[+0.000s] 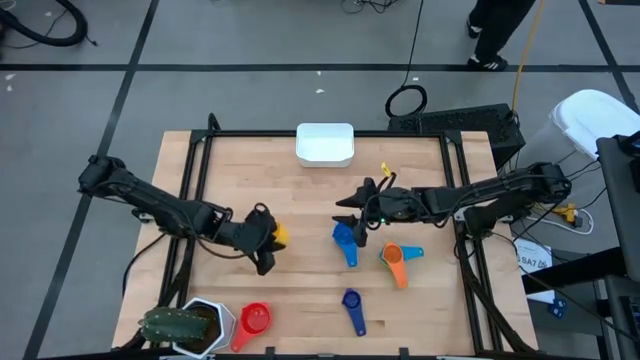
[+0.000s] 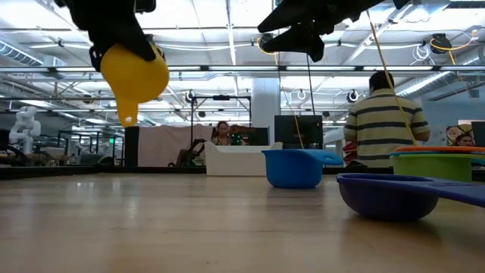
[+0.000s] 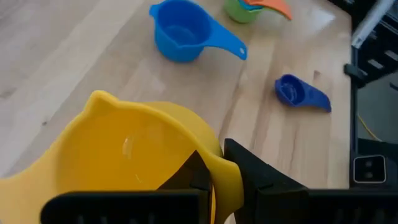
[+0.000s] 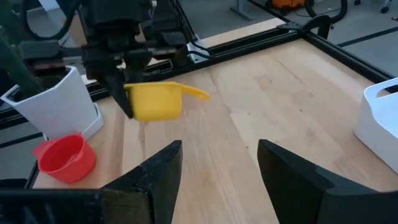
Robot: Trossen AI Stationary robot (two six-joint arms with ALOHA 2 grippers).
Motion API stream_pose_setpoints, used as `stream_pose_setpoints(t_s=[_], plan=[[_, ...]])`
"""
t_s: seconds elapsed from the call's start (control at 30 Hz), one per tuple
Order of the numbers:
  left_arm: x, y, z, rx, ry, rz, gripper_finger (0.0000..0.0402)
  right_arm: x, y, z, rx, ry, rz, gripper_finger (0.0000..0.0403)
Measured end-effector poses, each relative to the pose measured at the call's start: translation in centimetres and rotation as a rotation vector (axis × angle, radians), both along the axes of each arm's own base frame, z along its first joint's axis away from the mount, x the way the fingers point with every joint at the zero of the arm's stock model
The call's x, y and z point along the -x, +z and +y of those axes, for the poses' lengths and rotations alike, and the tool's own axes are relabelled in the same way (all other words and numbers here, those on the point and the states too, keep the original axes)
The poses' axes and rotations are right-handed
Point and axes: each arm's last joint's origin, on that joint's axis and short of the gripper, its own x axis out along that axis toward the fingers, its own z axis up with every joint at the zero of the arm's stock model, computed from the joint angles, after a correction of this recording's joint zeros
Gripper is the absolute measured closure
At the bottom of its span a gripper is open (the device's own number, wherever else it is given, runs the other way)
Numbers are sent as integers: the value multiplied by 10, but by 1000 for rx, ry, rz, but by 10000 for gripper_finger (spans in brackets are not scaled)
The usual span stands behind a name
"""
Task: Nest measuring cups in basket
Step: Stack the yellow measuring cup on top of the blue measuring cup
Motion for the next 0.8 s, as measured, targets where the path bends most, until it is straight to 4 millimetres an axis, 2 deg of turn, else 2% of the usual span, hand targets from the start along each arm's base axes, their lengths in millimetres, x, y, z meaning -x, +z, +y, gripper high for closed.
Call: stream_pose_setpoints(t_s=[0.2,0.37,0.5,0.63,0.8], plan=[[-18,15,-15,-48,-103,-35,374,1,-2,0,5,21,25,202],[-44,7,-30,-127,-194,2,374,2,-5,1,2,53,55,202],[-70,-3,-34,-268,-294,27,374,1,-4,1,25,64,47,202],[-95,-9,-34,-492,-417,41,374,2,-3,1,50,75,48,202],[-116,-18,-23,-676,-550,85,368,16,3,-1,81,53,95,202]])
